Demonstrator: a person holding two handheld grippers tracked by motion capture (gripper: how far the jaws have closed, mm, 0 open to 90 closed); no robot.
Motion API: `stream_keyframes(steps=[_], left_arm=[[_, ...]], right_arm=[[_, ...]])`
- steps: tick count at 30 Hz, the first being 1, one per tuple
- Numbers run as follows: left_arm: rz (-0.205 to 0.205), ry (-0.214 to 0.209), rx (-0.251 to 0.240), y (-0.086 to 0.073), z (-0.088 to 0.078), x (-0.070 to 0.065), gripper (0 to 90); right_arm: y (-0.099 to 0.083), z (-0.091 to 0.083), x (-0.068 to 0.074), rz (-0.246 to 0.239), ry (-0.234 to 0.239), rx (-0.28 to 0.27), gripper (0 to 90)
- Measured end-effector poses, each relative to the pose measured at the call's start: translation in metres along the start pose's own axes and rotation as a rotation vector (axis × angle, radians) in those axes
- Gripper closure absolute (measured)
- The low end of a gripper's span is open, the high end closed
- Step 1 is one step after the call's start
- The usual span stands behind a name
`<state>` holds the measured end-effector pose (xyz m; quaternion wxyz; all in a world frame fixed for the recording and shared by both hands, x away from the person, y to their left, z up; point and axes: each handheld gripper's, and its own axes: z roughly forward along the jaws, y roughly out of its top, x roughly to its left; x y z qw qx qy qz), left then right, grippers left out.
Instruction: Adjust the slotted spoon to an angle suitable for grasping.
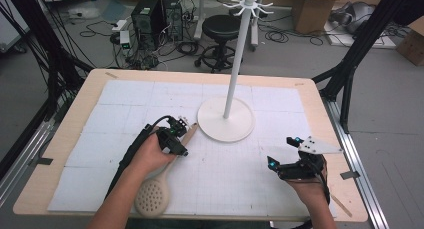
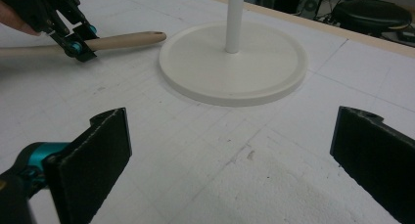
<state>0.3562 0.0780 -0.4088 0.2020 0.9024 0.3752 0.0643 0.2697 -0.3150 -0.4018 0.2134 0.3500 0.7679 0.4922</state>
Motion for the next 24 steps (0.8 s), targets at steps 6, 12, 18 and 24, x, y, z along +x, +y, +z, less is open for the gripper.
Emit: stream_keyframes(steps=[6,12,18,24], left_arm=[[0.031,-0.035,-0.068,0.001,-0.019,-0.006,65.7],[0.044,-0.050,-0.142,0.004,-0.040,-0.010,68.7],[0.059,-0.112,-0.196,0.008,-0.058,-0.013,71.5],[0.075,-0.105,-0.251,0.010,-0.074,-0.014,72.5]], right_arm=[[0.000,0.001,0.000,-0.001,-0.004,0.003,0.4],[0.000,0.001,0.000,-0.004,-0.003,0.005,0.4],[-0.001,0.000,0.000,0.002,-0.016,0.003,0.4],[-0.001,0.000,-0.001,0.004,-0.014,0.000,0.4]])
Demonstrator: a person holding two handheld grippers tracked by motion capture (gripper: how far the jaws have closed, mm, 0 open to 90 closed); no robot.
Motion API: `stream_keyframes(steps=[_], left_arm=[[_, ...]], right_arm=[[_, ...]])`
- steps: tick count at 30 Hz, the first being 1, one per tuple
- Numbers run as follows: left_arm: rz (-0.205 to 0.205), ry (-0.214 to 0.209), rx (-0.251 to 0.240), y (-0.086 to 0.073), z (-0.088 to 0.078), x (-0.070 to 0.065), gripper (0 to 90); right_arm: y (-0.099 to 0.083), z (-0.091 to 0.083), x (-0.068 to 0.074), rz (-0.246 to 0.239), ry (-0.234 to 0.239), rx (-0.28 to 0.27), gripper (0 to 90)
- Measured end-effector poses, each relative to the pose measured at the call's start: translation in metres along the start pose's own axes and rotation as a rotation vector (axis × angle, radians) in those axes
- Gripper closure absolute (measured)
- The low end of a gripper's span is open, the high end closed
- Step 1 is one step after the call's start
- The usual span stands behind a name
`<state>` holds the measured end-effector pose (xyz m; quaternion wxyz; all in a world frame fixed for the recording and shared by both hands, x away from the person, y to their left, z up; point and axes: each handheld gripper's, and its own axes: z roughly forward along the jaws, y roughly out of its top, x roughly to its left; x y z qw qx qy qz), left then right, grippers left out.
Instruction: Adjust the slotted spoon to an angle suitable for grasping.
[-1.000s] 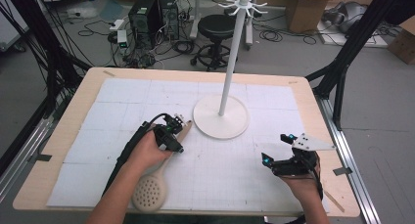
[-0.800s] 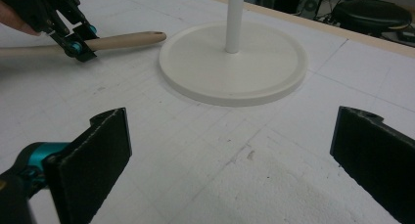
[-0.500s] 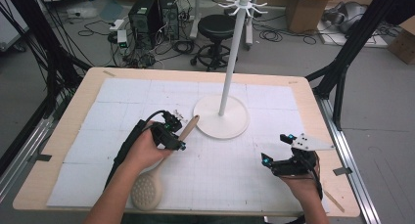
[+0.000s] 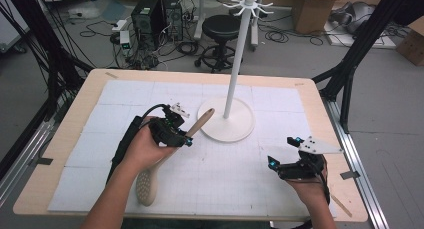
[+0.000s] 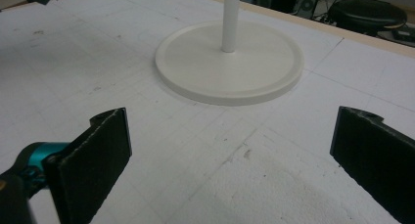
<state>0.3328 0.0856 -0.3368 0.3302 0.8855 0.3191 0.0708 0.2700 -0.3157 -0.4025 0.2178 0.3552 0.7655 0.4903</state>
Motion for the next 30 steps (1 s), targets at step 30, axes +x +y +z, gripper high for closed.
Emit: stream_keyframes(steps=[30], left_arm=[[0.139,-0.115,-0.307,0.005,-0.085,0.010,73.8]], right_arm=[[-0.001,0.004,0.001,0.003,-0.001,0.010,0.4]])
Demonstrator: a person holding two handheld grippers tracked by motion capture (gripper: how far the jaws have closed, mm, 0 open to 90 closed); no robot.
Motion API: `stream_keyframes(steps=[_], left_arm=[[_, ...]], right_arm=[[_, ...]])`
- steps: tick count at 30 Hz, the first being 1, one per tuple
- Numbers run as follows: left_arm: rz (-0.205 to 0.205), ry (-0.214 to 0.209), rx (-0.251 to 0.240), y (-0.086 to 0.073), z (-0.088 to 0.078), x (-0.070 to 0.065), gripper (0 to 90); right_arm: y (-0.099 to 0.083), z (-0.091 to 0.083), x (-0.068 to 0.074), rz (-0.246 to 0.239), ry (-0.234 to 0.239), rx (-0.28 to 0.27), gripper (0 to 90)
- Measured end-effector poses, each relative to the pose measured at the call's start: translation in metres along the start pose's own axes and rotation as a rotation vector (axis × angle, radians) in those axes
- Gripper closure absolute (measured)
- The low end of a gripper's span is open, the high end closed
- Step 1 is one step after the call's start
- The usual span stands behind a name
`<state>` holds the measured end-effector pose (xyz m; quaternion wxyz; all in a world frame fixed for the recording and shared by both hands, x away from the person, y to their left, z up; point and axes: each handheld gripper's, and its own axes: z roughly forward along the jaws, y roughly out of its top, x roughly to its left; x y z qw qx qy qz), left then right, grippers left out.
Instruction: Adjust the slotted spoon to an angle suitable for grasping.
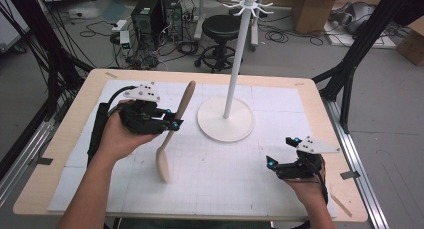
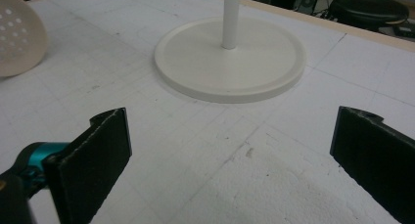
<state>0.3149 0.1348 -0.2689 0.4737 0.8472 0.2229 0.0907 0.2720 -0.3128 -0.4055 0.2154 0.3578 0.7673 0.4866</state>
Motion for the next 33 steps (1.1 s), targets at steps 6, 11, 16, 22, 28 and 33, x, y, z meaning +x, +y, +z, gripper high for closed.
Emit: stream_keyframes(steps=[6,11,16,22,28,33], left_arm=[[0.049,-0.019,-0.063,0.004,-0.009,0.000,73.8],[0.075,-0.033,-0.112,0.006,-0.013,-0.002,73.9],[0.104,-0.045,-0.145,0.009,-0.015,-0.004,73.8],[0.117,-0.054,-0.157,0.010,-0.019,-0.004,73.9],[0.122,-0.061,-0.192,0.010,-0.026,-0.003,73.9],[0.123,-0.082,-0.212,0.009,-0.028,-0.001,73.9]], right_arm=[[0.001,0.000,0.001,0.001,0.002,-0.004,0.4],[0.001,0.000,0.001,0.000,0.005,-0.005,0.4],[0.002,0.000,0.001,0.002,0.008,-0.007,0.4],[0.002,0.000,0.000,-0.002,0.009,-0.010,0.4],[0.001,0.002,0.001,-0.002,0.015,-0.007,0.4],[0.000,0.001,0.001,0.004,0.020,-0.006,0.4]])
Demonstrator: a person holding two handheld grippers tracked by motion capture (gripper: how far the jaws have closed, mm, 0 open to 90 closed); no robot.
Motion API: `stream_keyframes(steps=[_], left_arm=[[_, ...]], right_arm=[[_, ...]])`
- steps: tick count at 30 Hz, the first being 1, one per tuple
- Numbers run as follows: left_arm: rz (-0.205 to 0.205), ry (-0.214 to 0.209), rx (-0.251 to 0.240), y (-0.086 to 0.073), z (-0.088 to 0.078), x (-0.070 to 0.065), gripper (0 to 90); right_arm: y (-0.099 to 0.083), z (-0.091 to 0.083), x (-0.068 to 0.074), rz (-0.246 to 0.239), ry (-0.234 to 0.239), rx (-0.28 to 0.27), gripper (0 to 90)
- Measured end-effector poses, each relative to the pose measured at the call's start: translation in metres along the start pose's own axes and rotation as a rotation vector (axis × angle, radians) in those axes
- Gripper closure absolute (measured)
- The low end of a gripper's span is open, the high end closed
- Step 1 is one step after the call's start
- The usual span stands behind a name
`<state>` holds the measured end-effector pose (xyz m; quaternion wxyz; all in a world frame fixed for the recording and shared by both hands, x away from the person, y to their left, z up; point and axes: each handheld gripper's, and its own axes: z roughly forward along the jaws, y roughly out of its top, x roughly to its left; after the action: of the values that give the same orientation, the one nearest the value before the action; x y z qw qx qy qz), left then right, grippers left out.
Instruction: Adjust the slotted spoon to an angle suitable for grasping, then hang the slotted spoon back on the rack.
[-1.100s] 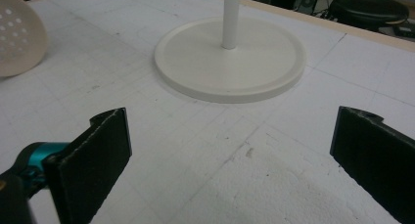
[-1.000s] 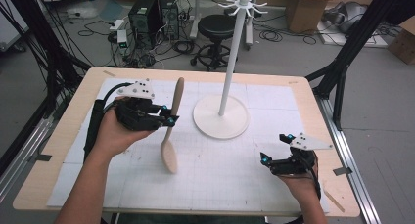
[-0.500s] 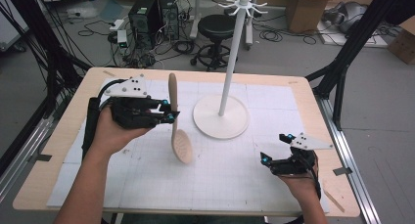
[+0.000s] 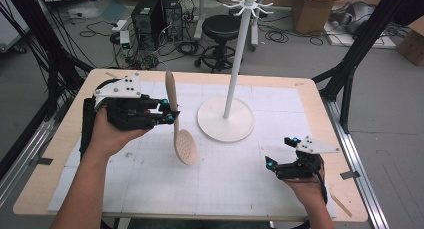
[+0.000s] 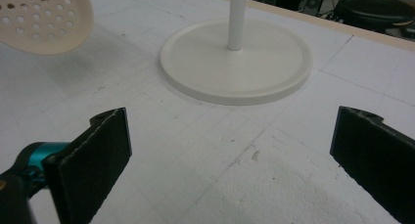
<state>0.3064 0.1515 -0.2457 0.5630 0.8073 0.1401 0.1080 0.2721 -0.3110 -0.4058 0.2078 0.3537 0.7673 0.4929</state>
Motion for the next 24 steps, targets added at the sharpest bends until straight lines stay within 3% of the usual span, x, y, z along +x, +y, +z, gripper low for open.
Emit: stream_keyframes(steps=[5,11,24], left_arm=[[0.008,-0.005,-0.015,0.000,0.002,-0.001,73.9],[0.013,-0.026,0.000,-0.002,0.008,-0.003,73.9],[0.012,-0.058,-0.012,-0.004,0.012,-0.005,73.8]], right_arm=[[-0.002,-0.002,-0.002,0.002,-0.003,0.000,0.4],[-0.003,-0.005,-0.004,0.007,0.000,-0.010,0.4],[0.011,-0.007,0.003,0.008,0.039,-0.054,0.4]])
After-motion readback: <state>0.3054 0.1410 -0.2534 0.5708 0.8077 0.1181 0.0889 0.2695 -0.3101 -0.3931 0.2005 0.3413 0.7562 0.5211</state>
